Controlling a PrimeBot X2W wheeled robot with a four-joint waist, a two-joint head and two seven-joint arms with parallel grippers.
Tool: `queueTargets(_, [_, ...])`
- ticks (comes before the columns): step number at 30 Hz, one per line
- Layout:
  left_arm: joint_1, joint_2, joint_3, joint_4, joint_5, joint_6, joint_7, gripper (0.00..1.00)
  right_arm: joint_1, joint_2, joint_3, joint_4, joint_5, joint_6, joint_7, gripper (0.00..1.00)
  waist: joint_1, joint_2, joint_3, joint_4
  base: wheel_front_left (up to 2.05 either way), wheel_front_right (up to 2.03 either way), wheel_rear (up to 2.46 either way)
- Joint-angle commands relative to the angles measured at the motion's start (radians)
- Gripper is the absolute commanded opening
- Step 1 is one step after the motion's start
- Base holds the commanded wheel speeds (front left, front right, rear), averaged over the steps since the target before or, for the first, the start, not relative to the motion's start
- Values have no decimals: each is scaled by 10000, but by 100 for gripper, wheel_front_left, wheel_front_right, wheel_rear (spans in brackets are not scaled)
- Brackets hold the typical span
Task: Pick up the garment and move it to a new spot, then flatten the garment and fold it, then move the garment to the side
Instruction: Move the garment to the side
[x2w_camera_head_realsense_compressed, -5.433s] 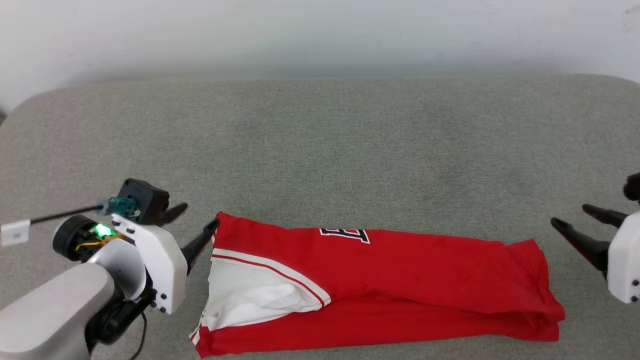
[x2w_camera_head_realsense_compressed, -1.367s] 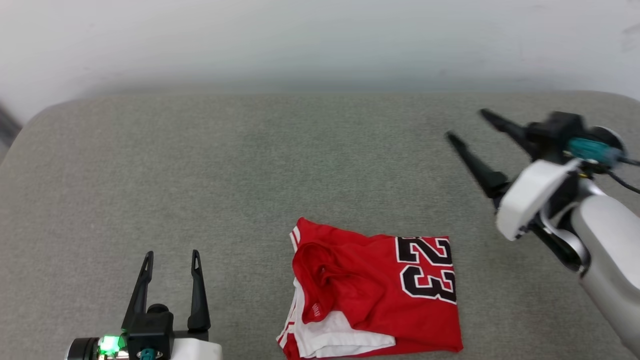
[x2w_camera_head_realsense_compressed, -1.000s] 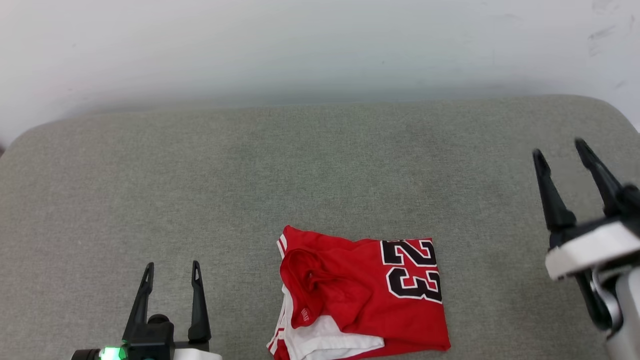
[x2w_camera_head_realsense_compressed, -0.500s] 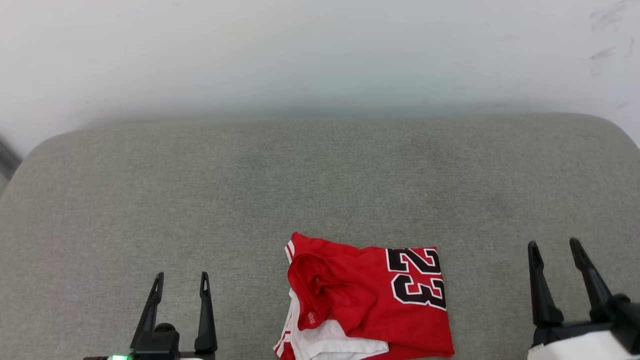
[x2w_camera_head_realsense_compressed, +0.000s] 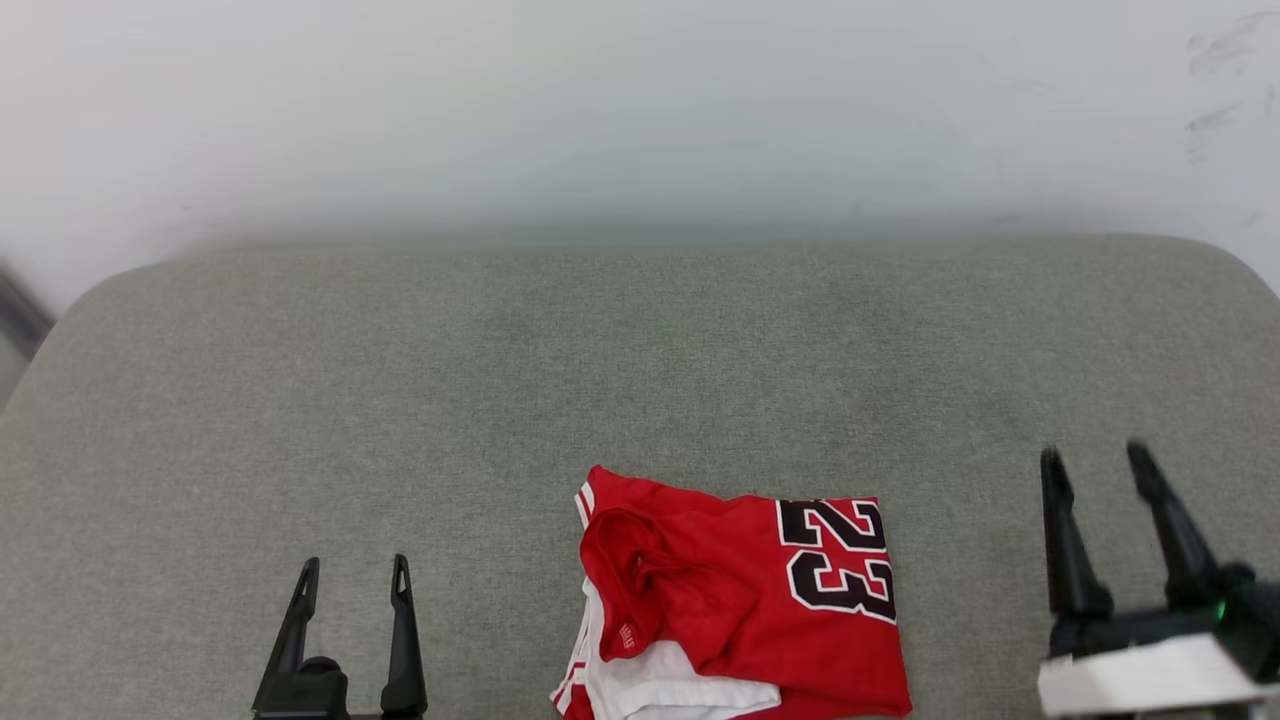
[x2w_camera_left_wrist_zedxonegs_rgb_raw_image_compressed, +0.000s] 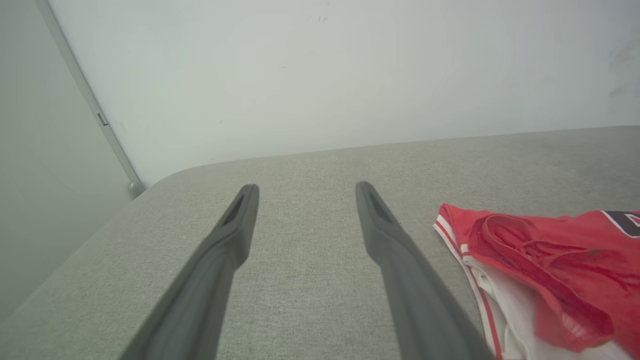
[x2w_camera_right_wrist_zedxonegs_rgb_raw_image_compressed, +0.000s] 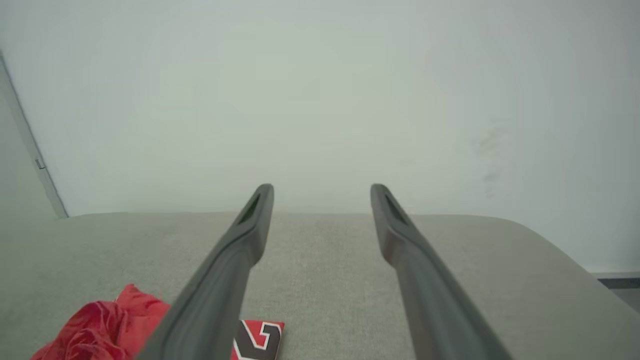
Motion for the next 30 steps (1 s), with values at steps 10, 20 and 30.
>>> queueTargets(10, [-215, -90, 156, 81, -18, -184, -21, 100, -3843, -2400, 1580, 246, 618, -9, 2762, 100, 0, -1, 334, 57, 0, 0, 0])
queueTargets(20, [-654, -183, 86, 122, 82, -386, -21, 100, -5497, -5084, 3503, 1219, 6029, -9, 10378, 100, 0, -1, 830, 220, 0, 0, 0])
queueTargets(30, [-1485, -267, -103, 151, 170, -620, -21, 100, -4629, -4766, 3313, 2297, 8641, -9, 12277, 100, 0, -1, 1791, 702, 0, 0, 0])
